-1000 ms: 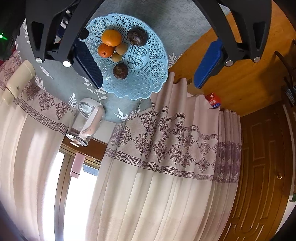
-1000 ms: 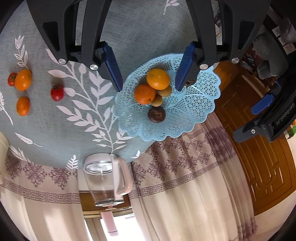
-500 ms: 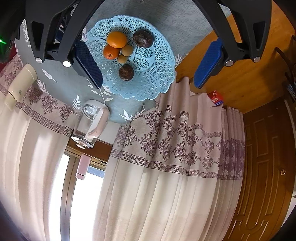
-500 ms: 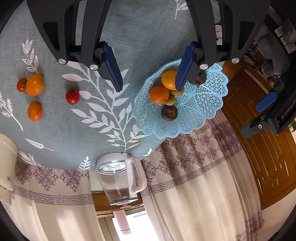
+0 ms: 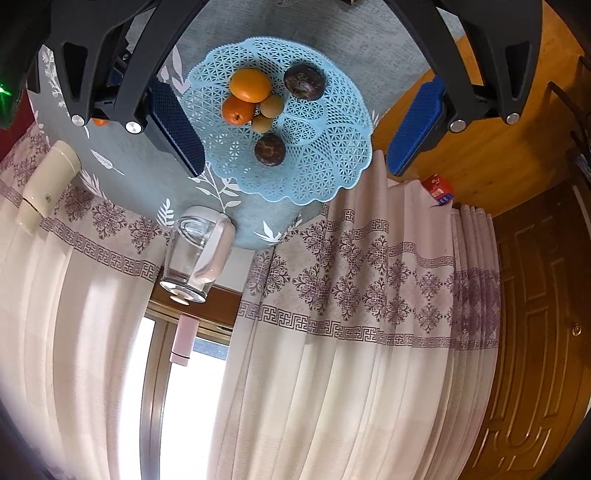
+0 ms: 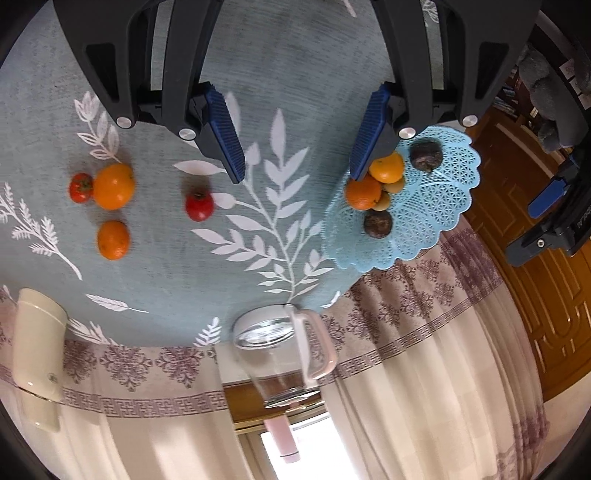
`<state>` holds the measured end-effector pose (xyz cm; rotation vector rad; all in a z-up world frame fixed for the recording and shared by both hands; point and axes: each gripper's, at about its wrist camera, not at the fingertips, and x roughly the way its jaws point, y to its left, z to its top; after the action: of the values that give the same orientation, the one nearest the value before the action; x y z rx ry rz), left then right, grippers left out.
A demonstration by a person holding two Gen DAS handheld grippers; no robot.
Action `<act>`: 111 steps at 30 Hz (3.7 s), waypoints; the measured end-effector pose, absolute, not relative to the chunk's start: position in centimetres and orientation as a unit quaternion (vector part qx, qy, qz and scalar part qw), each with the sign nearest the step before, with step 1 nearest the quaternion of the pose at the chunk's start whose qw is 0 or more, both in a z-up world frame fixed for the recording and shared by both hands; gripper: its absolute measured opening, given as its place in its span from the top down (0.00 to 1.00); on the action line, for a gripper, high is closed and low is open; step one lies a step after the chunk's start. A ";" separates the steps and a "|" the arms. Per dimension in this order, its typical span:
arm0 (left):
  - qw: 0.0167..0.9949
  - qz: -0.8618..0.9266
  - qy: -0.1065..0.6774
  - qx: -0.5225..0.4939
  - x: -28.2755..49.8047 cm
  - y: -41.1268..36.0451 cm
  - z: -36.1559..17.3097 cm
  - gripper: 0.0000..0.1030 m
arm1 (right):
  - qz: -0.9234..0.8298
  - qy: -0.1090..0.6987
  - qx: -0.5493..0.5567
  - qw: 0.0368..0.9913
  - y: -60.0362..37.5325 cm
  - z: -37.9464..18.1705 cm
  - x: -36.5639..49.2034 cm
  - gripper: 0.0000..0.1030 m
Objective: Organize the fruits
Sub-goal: 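Withdraw the right gripper from the basket back over the table, then move the right gripper to the large orange and close on it, then grasp the tangerine with the left gripper while the right holds the large orange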
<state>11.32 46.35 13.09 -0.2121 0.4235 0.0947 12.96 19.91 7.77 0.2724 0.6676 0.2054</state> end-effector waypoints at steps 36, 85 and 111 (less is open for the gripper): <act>0.973 0.012 0.220 -0.070 11.3 42.8 12.7 0.03 | -0.018 0.382 0.156 0.911 9.6 2.7 16.1 0.42; 0.958 -0.099 0.267 0.034 12.9 29.4 8.9 0.03 | -0.025 0.376 0.119 0.918 4.1 2.2 10.1 0.59; 0.905 -0.220 0.355 0.081 22.0 16.2 3.9 0.14 | -0.009 0.380 0.161 0.911 3.3 1.4 10.1 0.59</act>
<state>21.95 16.17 3.91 0.1665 0.7337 -0.4541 10.15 3.29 1.39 0.3311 0.7839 -0.0177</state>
